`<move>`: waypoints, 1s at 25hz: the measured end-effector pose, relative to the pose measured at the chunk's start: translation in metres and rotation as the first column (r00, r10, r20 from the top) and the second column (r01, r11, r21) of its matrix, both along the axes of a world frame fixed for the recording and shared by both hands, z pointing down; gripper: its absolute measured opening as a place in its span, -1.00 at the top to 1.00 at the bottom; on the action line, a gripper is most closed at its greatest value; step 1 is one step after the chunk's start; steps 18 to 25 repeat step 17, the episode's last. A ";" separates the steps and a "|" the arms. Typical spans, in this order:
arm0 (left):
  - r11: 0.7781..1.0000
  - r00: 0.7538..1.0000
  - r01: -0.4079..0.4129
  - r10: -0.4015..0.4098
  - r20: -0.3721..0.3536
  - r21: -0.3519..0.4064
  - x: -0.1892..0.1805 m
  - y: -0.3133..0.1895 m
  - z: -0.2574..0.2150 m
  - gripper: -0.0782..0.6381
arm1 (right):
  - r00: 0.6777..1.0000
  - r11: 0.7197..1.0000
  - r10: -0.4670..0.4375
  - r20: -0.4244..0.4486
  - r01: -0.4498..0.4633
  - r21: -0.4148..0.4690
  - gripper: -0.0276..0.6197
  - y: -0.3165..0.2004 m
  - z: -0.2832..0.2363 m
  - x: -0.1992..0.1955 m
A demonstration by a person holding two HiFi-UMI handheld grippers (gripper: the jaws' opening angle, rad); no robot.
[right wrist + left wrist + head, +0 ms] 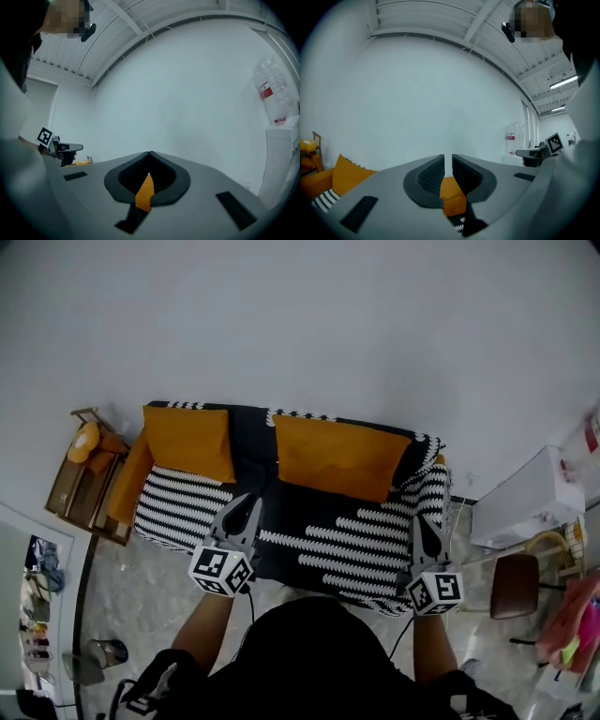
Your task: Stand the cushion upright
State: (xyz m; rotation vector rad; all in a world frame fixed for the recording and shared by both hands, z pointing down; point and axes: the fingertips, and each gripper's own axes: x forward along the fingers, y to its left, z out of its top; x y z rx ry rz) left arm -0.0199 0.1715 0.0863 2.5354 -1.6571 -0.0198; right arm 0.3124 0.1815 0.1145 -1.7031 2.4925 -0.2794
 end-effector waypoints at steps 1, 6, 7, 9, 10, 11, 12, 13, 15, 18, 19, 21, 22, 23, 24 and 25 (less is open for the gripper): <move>1.000 1.000 0.000 0.000 -0.005 -0.006 -0.003 -0.001 0.002 0.61 | 1.000 1.000 0.000 -0.007 0.000 0.005 0.82 0.001 -0.002 -0.003; 1.000 0.999 -0.025 0.025 -0.039 -0.001 -0.006 -0.009 0.004 0.61 | 0.999 0.999 0.036 -0.013 -0.036 0.003 0.82 0.000 -0.005 -0.008; 1.000 0.998 -0.031 0.031 -0.045 0.002 -0.006 -0.012 0.004 0.61 | 0.999 0.999 0.047 -0.009 -0.047 0.002 0.82 -0.001 -0.006 -0.008; 0.999 0.998 -0.045 0.045 -0.050 0.007 -0.005 -0.018 0.004 0.61 | 0.998 0.998 0.064 -0.009 -0.064 0.004 0.82 -0.001 -0.007 -0.009; 0.999 0.997 -0.053 0.053 -0.048 0.007 -0.004 -0.020 0.004 0.61 | 0.997 0.998 0.070 -0.014 -0.069 0.006 0.82 -0.001 -0.008 -0.009; 0.998 0.997 -0.061 0.062 -0.043 0.007 -0.004 -0.023 0.005 0.61 | 0.997 0.997 0.074 -0.018 -0.074 0.010 0.82 -0.002 -0.008 -0.010; 0.998 0.997 -0.068 0.068 -0.039 0.006 -0.005 -0.025 0.005 0.61 | 0.997 0.997 0.076 -0.022 -0.076 0.013 0.82 -0.003 -0.008 -0.011; 0.997 0.997 -0.072 0.072 -0.038 0.006 -0.006 -0.026 0.005 0.61 | 0.997 0.997 0.075 -0.026 -0.075 0.016 0.82 -0.004 -0.009 -0.012; 0.997 0.997 -0.071 0.072 -0.041 0.007 -0.009 -0.029 0.006 0.61 | 0.997 0.997 0.072 -0.033 -0.071 0.020 0.82 -0.008 -0.011 -0.015; 0.998 0.997 -0.065 0.065 -0.045 0.008 -0.013 -0.031 0.007 0.61 | 0.997 0.997 0.070 -0.040 -0.069 0.024 0.82 -0.012 -0.012 -0.016; 0.998 0.997 -0.065 0.065 -0.045 0.008 -0.013 -0.031 0.007 0.61 | 0.997 0.997 0.070 -0.040 -0.069 0.024 0.82 -0.012 -0.012 -0.016; 0.998 0.997 -0.065 0.065 -0.045 0.008 -0.013 -0.031 0.007 0.61 | 0.997 0.997 0.070 -0.040 -0.069 0.024 0.82 -0.012 -0.012 -0.016; 0.998 0.997 -0.065 0.065 -0.045 0.008 -0.013 -0.031 0.007 0.61 | 0.997 0.997 0.070 -0.040 -0.069 0.024 0.82 -0.012 -0.012 -0.016; 0.998 0.997 -0.065 0.065 -0.045 0.008 -0.013 -0.031 0.007 0.61 | 0.997 0.997 0.070 -0.040 -0.069 0.024 0.82 -0.012 -0.012 -0.016; 0.998 0.997 -0.065 0.065 -0.045 0.008 -0.013 -0.031 0.007 0.61 | 0.997 0.997 0.070 -0.040 -0.069 0.024 0.82 -0.012 -0.012 -0.016; 0.998 0.997 -0.065 0.065 -0.045 0.008 -0.013 -0.031 0.007 0.61 | 0.997 0.997 0.070 -0.040 -0.069 0.024 0.82 -0.012 -0.012 -0.016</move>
